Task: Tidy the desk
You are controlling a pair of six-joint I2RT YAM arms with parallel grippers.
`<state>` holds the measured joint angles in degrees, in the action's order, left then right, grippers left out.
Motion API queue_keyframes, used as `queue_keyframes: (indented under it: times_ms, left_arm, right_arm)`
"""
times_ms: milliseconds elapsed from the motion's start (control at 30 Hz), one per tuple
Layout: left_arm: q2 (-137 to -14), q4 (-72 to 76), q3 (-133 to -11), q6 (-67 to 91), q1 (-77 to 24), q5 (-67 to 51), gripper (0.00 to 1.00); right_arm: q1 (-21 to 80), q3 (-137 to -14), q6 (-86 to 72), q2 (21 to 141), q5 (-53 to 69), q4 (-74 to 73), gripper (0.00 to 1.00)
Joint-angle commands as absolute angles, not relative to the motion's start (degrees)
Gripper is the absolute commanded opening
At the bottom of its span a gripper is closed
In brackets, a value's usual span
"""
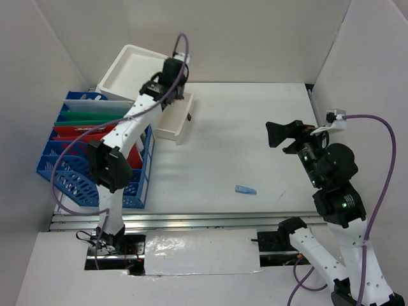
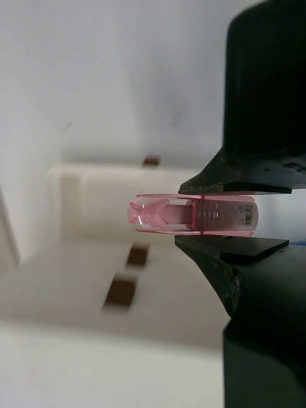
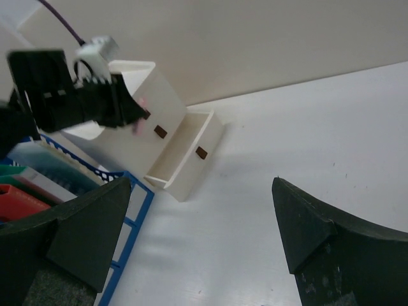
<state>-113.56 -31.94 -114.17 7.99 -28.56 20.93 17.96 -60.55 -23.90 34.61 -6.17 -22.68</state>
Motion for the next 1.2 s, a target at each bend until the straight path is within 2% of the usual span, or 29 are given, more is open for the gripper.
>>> queue_keyframes:
  times_ms: [0, 100, 367, 500, 567, 667, 700, 733, 767, 800, 1033, 1167]
  left_arm:
    - [-122.5, -37.3, -127.1, 0.6, -24.4, 25.9, 0.01]
    - [-127.1, -37.7, -132.5, -3.1, -22.1, 26.0, 0.01]
    - [-127.8, -30.8, -126.2, -2.6, -20.4, 24.4, 0.16]
    - [-128.2, -30.7, -125.7, -1.3, -20.3, 23.6, 0.17]
    - [-128.0, -29.7, -124.8, -1.1, -20.3, 23.1, 0.21]
    - [-128.7, -30.1, -124.3, -0.7, -20.3, 22.9, 0.43]
    - [-128.7, -30.2, -124.0, -0.5, -20.3, 22.9, 0.64]
    - [-128.6, -30.1, -123.6, -0.4, -20.3, 22.7, 0.72]
    - [-127.9, -29.8, -122.1, 0.3, -20.3, 23.0, 0.89]
    - [-127.3, -29.3, -121.1, 1.9, -20.3, 22.7, 0.99]
    - [-119.8, -26.6, -117.5, 3.7, -20.5, 16.8, 1.00]
    - [-117.3, -27.9, -118.1, 4.1, -23.5, 9.3, 1.00]
  right_arm:
    - [17.7, -60.1, -22.5, 36.0, -4.1, -20.3, 1.00]
    - [17.7, -60.1, -22.5, 35.9, -2.9, -20.2, 1.00]
    - [17.7, -60.9, -22.4, 35.6, -2.5, -20.1, 1.00]
    - [17.6, -61.0, -22.5, 35.9, -2.0, -20.1, 1.00]
    - [17.6, -61.1, -22.5, 35.9, -2.1, -20.3, 1.00]
    - [17.6, -60.9, -22.5, 35.7, -2.0, -20.1, 1.00]
    - [17.6, -61.1, -22.5, 35.6, -2.0, -20.1, 1.00]
    - [17.6, -61.1, -22.4, 35.7, -2.0, -20.1, 1.00]
    - [17.7, -61.1, -22.4, 35.8, -2.0, -20.2, 1.00]
    - [17.6, -61.3, -22.3, 35.8, -1.9, -20.3, 1.00]
    - [17.7, -61.3, -22.5, 35.9, -2.4, -20.3, 1.00]
    - [17.7, -60.8, -22.9, 35.7, -2.5, -20.2, 1.00]
